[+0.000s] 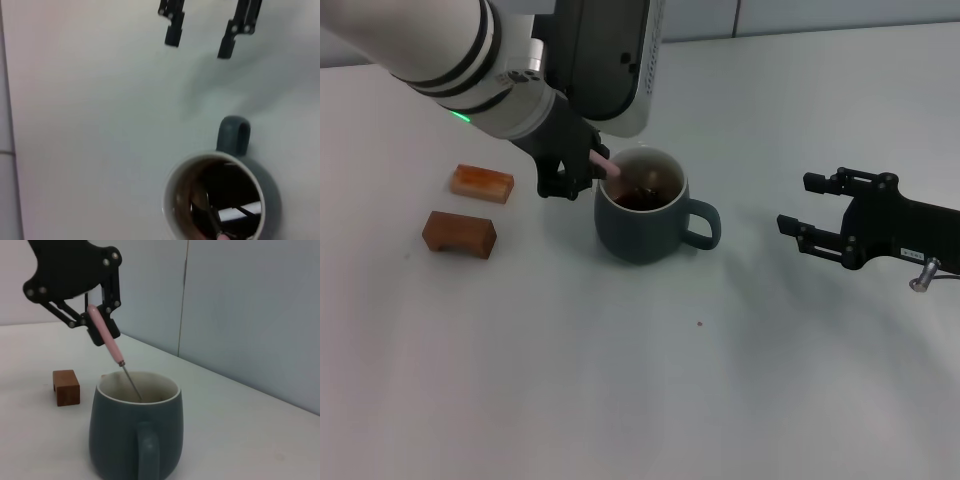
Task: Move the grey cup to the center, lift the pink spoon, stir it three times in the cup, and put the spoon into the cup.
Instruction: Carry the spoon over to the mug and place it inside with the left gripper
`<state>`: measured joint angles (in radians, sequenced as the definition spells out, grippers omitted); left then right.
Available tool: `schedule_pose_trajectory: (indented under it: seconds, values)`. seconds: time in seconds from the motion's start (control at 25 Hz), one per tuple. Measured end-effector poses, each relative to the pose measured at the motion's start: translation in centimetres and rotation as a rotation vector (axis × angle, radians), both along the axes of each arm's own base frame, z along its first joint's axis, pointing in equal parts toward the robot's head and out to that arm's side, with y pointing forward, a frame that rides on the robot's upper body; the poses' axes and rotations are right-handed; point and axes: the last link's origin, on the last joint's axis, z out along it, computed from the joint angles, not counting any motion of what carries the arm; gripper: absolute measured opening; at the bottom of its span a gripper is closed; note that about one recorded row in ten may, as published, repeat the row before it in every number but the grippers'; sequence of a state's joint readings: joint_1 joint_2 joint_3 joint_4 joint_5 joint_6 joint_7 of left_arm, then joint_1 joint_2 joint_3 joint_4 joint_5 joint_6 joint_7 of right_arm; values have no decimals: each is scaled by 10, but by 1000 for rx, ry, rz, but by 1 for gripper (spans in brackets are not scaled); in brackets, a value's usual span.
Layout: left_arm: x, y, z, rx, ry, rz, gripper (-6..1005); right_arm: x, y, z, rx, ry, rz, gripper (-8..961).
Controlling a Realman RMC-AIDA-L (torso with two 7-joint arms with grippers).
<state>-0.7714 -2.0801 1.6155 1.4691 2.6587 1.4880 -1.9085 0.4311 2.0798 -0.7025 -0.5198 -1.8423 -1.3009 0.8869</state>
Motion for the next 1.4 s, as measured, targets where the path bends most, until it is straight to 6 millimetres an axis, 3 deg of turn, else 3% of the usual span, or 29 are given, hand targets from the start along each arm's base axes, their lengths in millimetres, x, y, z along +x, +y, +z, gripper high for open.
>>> schedule_pose_trajectory:
  seconds: [0.4, 0.68, 1.0, 1.4]
  values:
    - [-2, -6, 10, -26, 12, 44, 215, 0, 0, 0, -1, 2, -1, 643]
    - [8, -12, 6, -66, -41, 29, 220, 0, 0, 0, -1, 2, -2, 643]
    - [6, -3, -1, -27, -46, 7, 226, 0, 0, 0, -1, 2, -3, 643]
    - [-2, 2, 9, 1, -15, 46, 234, 0, 0, 0, -2, 3, -5, 643]
